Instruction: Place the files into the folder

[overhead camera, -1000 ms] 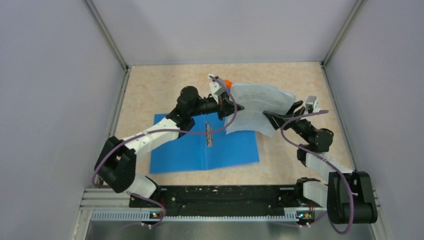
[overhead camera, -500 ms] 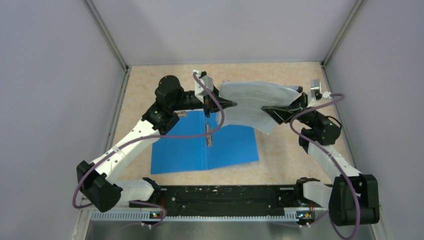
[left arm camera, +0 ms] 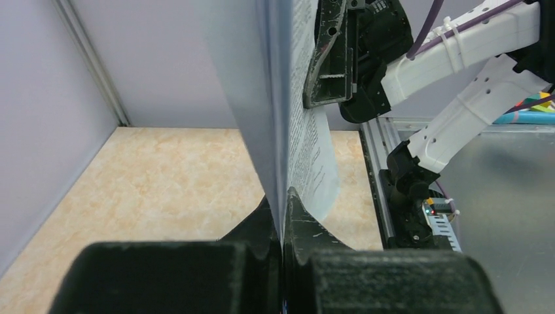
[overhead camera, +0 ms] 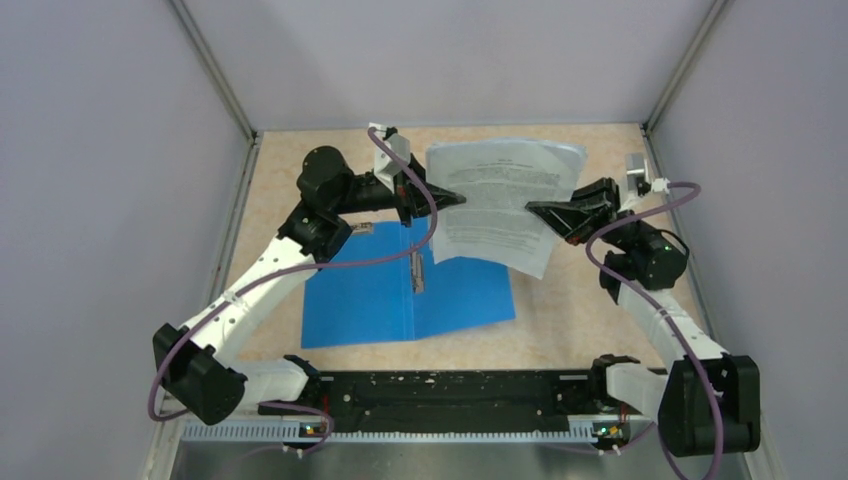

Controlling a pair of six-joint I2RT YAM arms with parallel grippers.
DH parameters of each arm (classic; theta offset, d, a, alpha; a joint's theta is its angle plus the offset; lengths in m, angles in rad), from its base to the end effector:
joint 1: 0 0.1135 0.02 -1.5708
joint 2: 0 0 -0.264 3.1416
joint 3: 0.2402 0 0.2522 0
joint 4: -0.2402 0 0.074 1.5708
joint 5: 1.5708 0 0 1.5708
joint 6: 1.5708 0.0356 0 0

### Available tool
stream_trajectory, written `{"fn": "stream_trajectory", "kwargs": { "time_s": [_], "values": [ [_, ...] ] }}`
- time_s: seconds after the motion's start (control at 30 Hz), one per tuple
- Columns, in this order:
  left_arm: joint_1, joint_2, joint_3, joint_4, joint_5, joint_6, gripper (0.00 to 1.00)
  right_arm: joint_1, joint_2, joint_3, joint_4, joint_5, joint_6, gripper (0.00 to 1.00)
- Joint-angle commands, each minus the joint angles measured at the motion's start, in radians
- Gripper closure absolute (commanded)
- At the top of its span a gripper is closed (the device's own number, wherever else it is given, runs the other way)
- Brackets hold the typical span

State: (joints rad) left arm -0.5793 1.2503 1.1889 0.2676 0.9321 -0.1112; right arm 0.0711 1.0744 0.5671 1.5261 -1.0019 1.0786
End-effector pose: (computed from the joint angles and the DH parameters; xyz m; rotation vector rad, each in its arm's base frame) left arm 0.2172 -0.1762 0.4284 1.1092 1.1025 -1.1833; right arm 0.1838 0.0432 0.3584 -0.6606 0.9874 1.2986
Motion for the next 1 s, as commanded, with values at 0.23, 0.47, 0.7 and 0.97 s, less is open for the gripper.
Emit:
{"fn": "stream_trajectory", "kwargs": {
  "time_s": [0.23, 0.47, 0.7, 0.97],
  "values": [
    [0.028, 0.043, 0.052, 0.047, -0.005, -0.247, 1.00, 0.073, -0.109, 0.199, -0.825, 0.130, -0.304, 1.00],
    [0.033, 0.159, 0.123, -0.282, -0.256, -0.357, 1.00, 0.118, 0.011, 0.402, -1.437, 0.324, -0.466, 1.00],
    [0.105, 0.341, 0.173, -0.533, -0.340, -0.497, 1.00, 0.163, 0.141, 0.405, -1.525, 0.437, -0.446, 1.00],
    [0.151, 0.513, 0.104, -0.596, -0.350, -0.522, 1.00, 0.203, 0.343, 0.396, -1.525, 0.443, -0.482, 1.00]
  ]
}}
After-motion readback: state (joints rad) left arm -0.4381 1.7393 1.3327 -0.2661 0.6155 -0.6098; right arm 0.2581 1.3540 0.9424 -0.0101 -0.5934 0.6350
